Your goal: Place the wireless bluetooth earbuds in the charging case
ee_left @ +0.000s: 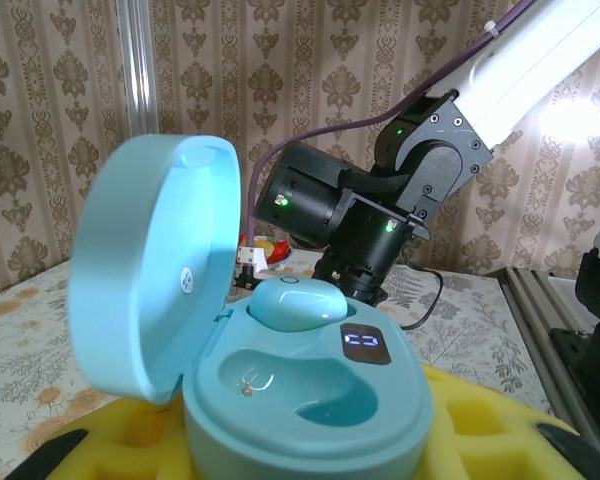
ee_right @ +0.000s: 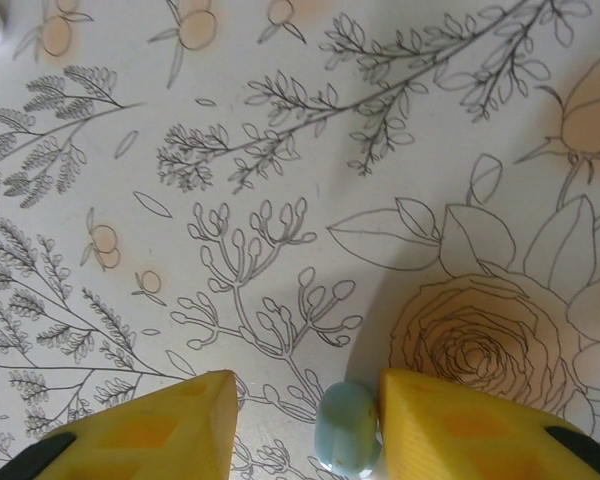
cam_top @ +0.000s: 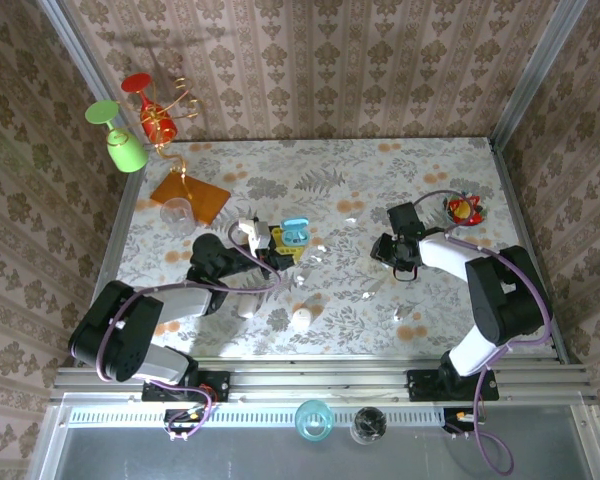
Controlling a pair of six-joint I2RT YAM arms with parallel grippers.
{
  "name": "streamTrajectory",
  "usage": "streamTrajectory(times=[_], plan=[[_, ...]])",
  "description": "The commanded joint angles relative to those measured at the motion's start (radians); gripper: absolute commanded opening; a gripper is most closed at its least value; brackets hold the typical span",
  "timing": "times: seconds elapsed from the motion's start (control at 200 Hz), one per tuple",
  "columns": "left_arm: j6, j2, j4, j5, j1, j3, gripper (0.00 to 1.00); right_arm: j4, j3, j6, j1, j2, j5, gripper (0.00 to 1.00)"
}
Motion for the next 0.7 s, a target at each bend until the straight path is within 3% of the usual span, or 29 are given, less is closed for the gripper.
streamTrajectory(times=[0.0, 0.225, 0.5, 0.695], plan=[[-0.008, -0.025, 0.026, 0.014, 0.008, -0.01, 0.27, -0.009, 0.035, -0.045, -0.002, 0.01, 0.025, 0.43], [0.008, -0.028, 0.026, -0.007, 0.01, -0.025, 0.27, -0.085, 0.07, -0.132, 0.011, -0.023, 0.061, 0.44], [0.027, -0.055, 0.03, -0.048, 0.072, -0.082, 0.27, -0.419, 0.212, -0.234, 0.202, 0.029, 0.57, 0.44], [0.034, -0.073, 0.029, -0.048, 0.173, -0.126, 0.27, -0.54, 0.318, -0.211, 0.299, 0.157, 0.74, 0.43]])
